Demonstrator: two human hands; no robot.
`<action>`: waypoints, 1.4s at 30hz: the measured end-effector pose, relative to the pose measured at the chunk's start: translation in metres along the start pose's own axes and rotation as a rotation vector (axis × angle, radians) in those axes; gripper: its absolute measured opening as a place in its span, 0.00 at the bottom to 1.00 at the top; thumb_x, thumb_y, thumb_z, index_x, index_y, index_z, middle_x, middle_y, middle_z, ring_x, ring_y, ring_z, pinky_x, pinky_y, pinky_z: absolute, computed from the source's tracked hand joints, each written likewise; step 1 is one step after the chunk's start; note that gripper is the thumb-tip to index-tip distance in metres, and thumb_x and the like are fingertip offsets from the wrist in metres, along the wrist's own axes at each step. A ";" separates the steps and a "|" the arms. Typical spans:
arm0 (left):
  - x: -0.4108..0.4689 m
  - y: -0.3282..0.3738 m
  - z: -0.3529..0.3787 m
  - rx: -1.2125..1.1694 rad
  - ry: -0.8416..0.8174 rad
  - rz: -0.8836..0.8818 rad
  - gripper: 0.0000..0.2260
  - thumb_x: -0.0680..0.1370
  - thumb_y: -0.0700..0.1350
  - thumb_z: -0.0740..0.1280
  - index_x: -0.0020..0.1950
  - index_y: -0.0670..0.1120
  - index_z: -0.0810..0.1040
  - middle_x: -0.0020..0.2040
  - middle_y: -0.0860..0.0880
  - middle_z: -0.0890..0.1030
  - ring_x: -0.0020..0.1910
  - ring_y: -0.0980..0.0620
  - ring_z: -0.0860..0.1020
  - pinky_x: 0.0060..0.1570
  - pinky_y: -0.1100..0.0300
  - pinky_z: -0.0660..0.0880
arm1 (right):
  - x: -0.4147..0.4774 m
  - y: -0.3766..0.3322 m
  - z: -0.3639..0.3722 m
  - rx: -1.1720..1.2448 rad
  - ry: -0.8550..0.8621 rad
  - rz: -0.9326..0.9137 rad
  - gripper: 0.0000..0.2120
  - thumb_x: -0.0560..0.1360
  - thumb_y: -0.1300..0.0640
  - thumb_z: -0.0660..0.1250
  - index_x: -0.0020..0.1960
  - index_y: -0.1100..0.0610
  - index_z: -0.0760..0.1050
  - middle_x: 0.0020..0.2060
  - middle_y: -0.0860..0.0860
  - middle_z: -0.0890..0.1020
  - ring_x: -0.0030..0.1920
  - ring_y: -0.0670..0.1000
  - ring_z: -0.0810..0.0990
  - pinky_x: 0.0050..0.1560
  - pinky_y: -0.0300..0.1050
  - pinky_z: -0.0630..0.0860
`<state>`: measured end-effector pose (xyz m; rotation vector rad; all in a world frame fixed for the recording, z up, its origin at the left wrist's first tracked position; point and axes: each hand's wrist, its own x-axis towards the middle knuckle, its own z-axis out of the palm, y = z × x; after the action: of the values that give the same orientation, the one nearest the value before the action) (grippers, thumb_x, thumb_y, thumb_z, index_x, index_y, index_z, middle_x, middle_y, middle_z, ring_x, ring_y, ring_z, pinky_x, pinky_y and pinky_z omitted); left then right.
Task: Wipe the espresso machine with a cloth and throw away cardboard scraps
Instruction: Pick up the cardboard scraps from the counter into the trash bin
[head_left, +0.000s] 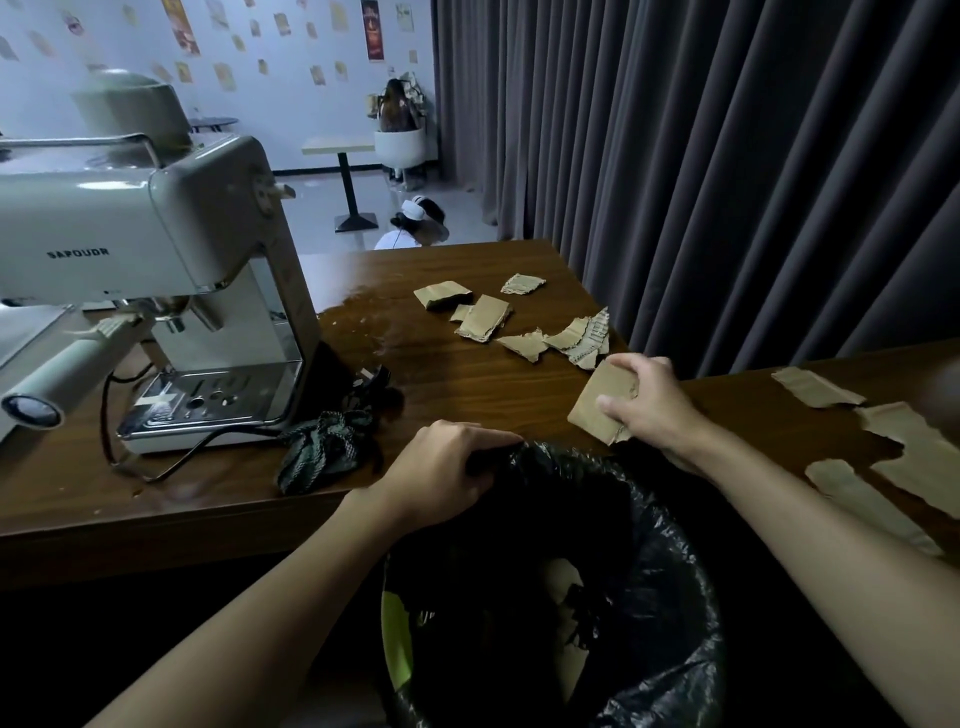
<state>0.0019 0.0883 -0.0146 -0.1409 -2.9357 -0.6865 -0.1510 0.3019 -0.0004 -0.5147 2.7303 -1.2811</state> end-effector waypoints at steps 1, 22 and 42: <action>0.000 0.000 -0.001 -0.003 0.002 0.002 0.24 0.74 0.41 0.69 0.70 0.55 0.77 0.65 0.55 0.80 0.65 0.54 0.78 0.64 0.54 0.76 | -0.001 0.000 -0.003 0.070 0.005 0.015 0.27 0.72 0.62 0.72 0.69 0.56 0.69 0.63 0.55 0.68 0.60 0.52 0.73 0.63 0.45 0.72; 0.003 -0.003 0.000 -0.050 0.004 0.018 0.23 0.74 0.41 0.69 0.68 0.55 0.78 0.63 0.55 0.82 0.63 0.55 0.78 0.64 0.56 0.75 | 0.029 0.010 0.010 -0.240 -0.162 -0.074 0.35 0.78 0.45 0.63 0.79 0.44 0.48 0.79 0.46 0.54 0.78 0.52 0.53 0.76 0.57 0.54; 0.000 -0.008 0.005 -0.039 0.008 0.035 0.25 0.76 0.40 0.70 0.71 0.57 0.74 0.67 0.56 0.79 0.67 0.57 0.76 0.66 0.55 0.75 | 0.014 0.013 0.010 -0.417 -0.084 -0.097 0.08 0.78 0.44 0.64 0.51 0.48 0.72 0.66 0.48 0.70 0.69 0.53 0.62 0.66 0.53 0.58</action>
<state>0.0002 0.0831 -0.0225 -0.1930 -2.9054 -0.7383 -0.1656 0.2980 -0.0159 -0.7211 2.9348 -0.6781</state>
